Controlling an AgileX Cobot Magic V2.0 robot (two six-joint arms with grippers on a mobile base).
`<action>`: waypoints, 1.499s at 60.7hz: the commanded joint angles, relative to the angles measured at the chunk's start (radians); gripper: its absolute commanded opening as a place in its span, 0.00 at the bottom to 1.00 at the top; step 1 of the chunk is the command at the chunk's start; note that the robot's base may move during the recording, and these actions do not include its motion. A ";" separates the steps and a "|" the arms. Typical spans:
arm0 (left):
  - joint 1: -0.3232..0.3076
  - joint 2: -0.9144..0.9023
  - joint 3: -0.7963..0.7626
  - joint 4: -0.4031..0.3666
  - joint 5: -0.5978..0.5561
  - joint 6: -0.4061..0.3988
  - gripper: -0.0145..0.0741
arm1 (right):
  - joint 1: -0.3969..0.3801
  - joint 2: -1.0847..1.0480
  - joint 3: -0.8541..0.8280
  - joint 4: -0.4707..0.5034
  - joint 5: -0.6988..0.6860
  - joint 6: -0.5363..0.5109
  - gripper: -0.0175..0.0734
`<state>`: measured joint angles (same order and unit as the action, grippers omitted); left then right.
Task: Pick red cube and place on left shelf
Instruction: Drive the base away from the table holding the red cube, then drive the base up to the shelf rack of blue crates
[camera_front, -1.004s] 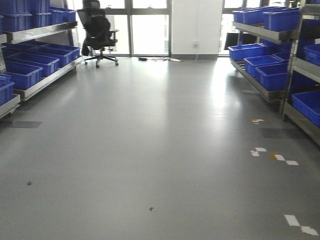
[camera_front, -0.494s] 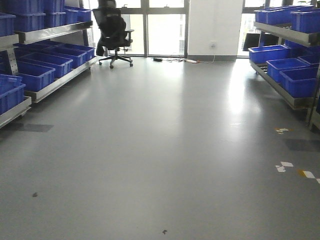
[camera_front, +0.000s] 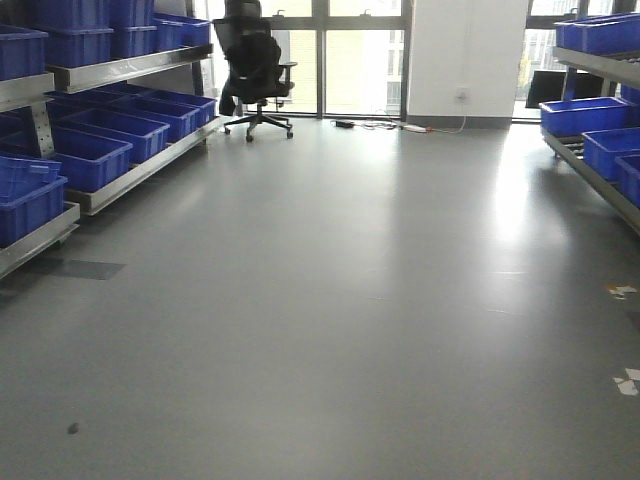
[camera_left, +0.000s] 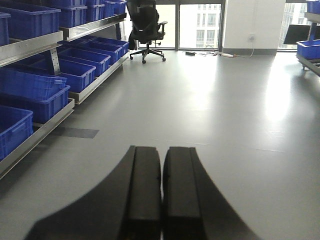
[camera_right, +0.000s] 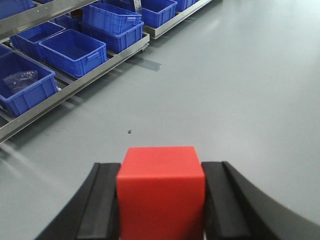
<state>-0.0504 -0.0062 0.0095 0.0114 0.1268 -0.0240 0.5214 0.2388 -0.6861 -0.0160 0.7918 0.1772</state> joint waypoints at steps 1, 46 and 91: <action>0.000 -0.016 0.023 -0.005 -0.088 -0.001 0.28 | -0.004 0.015 -0.024 -0.010 -0.093 -0.007 0.44; 0.000 -0.016 0.023 -0.005 -0.088 -0.001 0.28 | -0.004 0.015 -0.024 -0.010 -0.093 -0.007 0.44; 0.000 -0.016 0.023 -0.005 -0.088 -0.001 0.28 | -0.004 0.015 -0.024 -0.010 -0.094 -0.007 0.44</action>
<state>-0.0504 -0.0062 0.0095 0.0114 0.1268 -0.0240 0.5214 0.2388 -0.6861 -0.0160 0.7918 0.1772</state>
